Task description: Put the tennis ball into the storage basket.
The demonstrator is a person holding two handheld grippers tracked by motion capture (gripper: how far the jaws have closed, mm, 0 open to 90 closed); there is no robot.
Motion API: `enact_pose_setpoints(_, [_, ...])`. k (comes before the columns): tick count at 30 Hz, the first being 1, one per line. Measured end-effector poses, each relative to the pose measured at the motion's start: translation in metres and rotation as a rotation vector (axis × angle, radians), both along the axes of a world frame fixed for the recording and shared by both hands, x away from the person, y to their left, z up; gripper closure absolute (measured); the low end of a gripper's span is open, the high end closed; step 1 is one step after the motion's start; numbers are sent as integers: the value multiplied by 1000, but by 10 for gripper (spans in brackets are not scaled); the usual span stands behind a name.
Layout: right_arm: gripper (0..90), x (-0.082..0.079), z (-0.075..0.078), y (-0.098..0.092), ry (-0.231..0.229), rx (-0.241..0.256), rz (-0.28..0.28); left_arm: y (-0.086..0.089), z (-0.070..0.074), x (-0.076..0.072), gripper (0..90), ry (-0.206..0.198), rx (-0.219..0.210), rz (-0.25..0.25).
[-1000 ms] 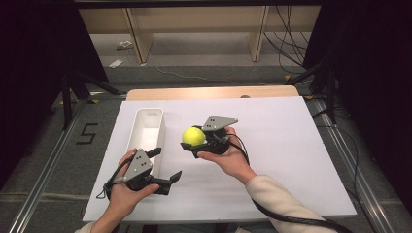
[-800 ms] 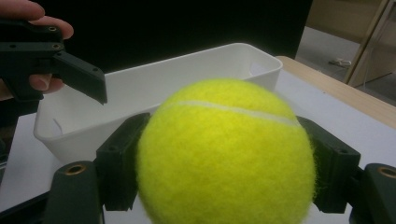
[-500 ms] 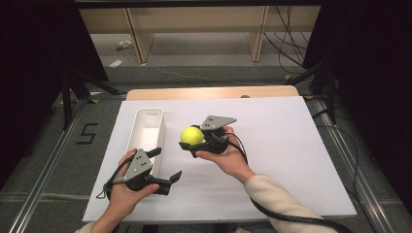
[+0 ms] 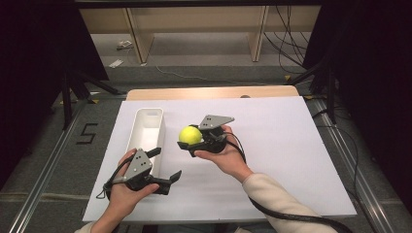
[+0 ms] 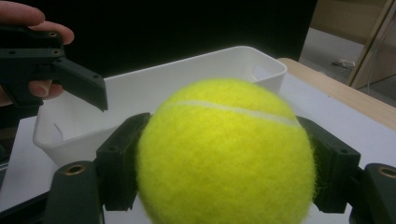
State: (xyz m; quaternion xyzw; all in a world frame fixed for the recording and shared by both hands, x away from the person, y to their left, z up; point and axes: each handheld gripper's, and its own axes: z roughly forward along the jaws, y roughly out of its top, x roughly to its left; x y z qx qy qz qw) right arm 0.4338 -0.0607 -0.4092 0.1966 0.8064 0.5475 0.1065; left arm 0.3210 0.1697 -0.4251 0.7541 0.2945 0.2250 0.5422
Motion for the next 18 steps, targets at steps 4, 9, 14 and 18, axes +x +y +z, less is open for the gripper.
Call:
enact_pose_setpoints(4, [265,1,1,-1,-4,3,-4,0,0,0,9,-3,2,-3])
enact_pose_setpoints(9, [266,1,2,0,-2,2,-6,0,0,0,8,-4,1,-4])
enact_pose_setpoints(14, [265,2,3,0,-3,4,-5,-1,0,0,9,-4,2,-9])
enact_pose_setpoints(18, [266,3,3,2,3,7,-7,-1,0,0,9,-4,1,-8])
